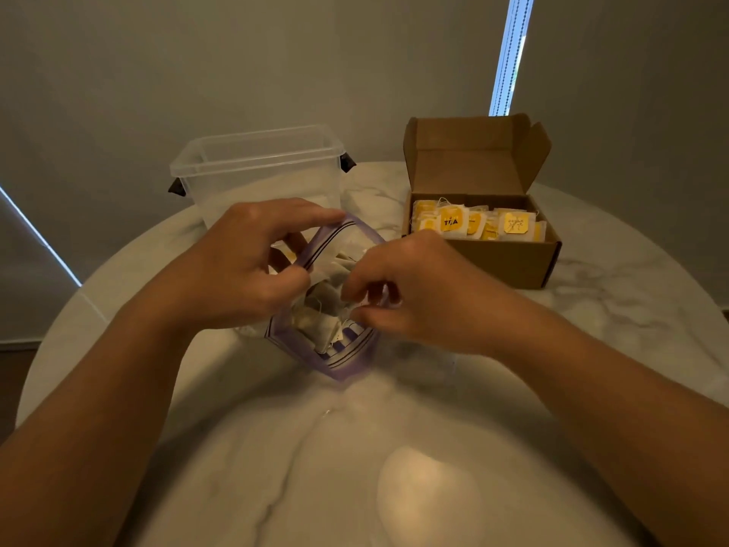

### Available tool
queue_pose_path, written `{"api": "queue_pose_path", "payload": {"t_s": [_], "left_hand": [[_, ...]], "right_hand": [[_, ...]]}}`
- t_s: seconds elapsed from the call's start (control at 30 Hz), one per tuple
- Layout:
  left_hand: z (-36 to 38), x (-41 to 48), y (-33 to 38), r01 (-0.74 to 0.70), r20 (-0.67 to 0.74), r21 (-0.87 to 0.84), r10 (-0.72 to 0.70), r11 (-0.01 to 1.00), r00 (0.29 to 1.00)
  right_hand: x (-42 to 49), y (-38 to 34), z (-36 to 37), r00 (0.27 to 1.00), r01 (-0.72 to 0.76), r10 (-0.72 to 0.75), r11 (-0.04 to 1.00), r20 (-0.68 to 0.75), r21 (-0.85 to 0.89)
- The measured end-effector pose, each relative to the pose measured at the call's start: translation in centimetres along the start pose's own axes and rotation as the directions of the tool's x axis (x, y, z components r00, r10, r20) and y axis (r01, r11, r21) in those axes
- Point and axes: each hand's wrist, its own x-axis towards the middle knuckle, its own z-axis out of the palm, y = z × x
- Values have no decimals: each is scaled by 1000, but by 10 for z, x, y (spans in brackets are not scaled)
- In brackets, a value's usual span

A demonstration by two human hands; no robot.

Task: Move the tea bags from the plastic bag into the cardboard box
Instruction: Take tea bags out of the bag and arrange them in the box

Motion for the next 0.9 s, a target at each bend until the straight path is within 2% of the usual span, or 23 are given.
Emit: {"api": "queue_pose_path", "payload": {"t_s": [0.07,0.23,0.33,0.47,0.77,0.9], "left_hand": [[0,0,0,-13,-8,10,13,1000,1000],[-1,1,4,-51,-31,24,51,998,998],[-2,2,3,-56,-43,43,57,998,997],[-3,2,2,-41,-53,52,44,998,998],[-3,1,1,-34,-48,37,35,999,998],[-3,2,0,-22,-43,41,24,999,999]], "right_hand": [[7,-3,13,1000,-18,18,997,2,-69],[27,-10,40,989,-122,103,974,-104,-189],[35,-13,50,971,-113,60,968,-232,-224],[42,-12,57,964,-96,18,954,-267,-283],[16,-18,24,949,-168,112,971,-294,-172],[4,-10,-7,916,-268,268,962,-297,43]]}}
